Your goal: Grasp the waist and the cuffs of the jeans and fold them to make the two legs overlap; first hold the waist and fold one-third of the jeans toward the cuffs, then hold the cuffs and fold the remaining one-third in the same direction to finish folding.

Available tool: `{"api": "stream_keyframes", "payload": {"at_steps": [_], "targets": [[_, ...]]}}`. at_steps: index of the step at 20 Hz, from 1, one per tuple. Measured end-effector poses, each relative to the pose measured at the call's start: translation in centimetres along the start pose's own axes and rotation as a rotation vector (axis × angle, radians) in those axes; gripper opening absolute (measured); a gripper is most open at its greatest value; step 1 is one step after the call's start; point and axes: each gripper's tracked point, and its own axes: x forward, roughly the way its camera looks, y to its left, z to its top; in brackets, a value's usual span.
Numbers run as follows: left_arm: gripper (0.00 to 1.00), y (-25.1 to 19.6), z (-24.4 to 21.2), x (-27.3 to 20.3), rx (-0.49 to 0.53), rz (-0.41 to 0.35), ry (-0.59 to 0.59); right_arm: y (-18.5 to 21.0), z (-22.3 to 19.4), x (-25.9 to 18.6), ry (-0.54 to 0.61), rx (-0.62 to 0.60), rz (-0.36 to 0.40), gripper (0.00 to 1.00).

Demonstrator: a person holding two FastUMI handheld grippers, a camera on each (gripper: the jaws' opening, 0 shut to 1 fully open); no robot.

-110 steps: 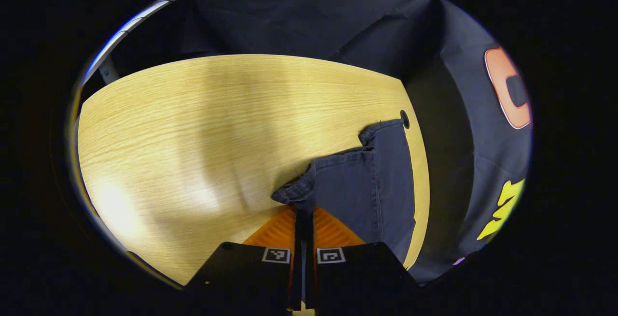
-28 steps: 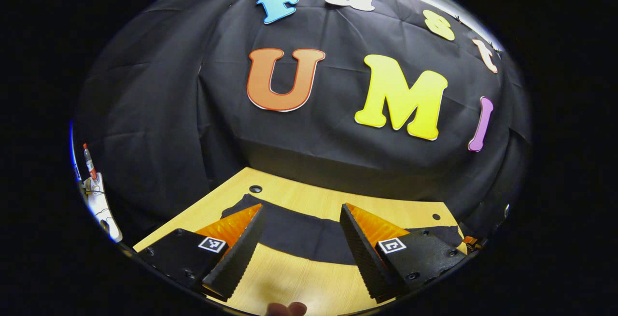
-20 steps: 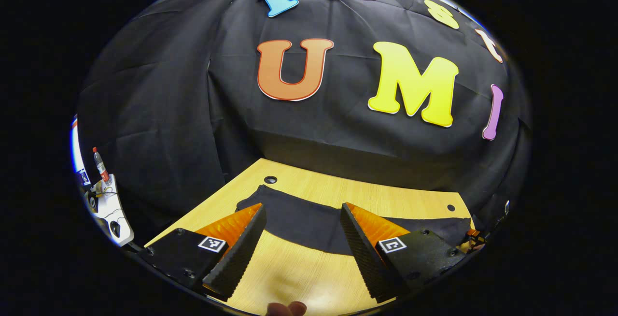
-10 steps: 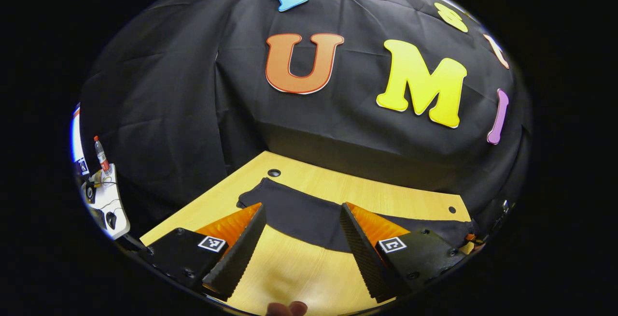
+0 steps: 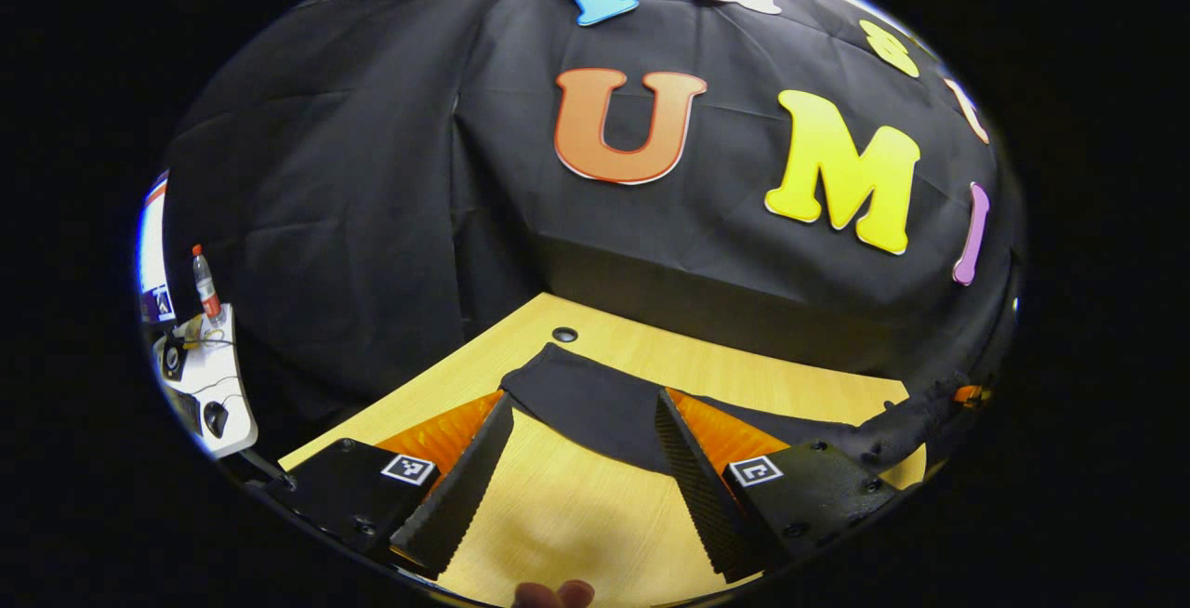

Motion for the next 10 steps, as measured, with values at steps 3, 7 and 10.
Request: {"api": "stream_keyframes", "payload": {"at_steps": [3, 7, 10], "targets": [[0.99, 2.9, -0.3, -0.1, -0.008, 0.023, -0.007, 8.4, 1.2, -2.4, -0.028, -0.034, 0.066, 0.00], [0.99, 6.7, 0.0, -1.1, -0.020, 0.036, -0.005, 20.5, -0.7, -4.4, -0.030, -0.097, 0.174, 0.00], [0.99, 9.5, 0.3, -1.8, 0.005, 0.053, -0.013, 28.5, -5.7, -3.3, -0.014, -0.190, 0.230, 0.00]]}}
